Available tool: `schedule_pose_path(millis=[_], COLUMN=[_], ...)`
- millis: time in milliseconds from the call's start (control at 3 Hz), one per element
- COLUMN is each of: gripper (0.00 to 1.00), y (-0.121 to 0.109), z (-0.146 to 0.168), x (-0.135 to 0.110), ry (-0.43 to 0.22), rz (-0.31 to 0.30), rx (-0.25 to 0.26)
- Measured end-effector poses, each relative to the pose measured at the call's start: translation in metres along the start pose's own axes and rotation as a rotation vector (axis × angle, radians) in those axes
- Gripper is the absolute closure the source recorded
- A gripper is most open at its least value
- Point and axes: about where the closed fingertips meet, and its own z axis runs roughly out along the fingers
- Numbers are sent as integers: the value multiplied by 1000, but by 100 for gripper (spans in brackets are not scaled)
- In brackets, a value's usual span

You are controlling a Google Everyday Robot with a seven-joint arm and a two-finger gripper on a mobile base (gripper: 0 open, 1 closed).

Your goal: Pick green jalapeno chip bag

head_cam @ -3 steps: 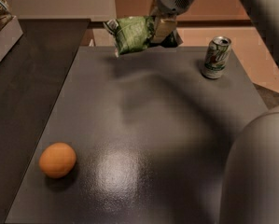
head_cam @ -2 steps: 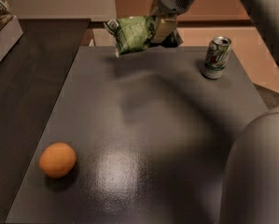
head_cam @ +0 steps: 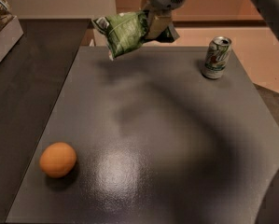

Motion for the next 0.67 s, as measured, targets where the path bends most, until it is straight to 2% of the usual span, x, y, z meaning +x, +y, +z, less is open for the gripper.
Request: schedule_pose_path(millis=[667], gripper=[100], y=[10], z=[-35], x=[-37], ry=[7], rz=[-107], rx=[55])
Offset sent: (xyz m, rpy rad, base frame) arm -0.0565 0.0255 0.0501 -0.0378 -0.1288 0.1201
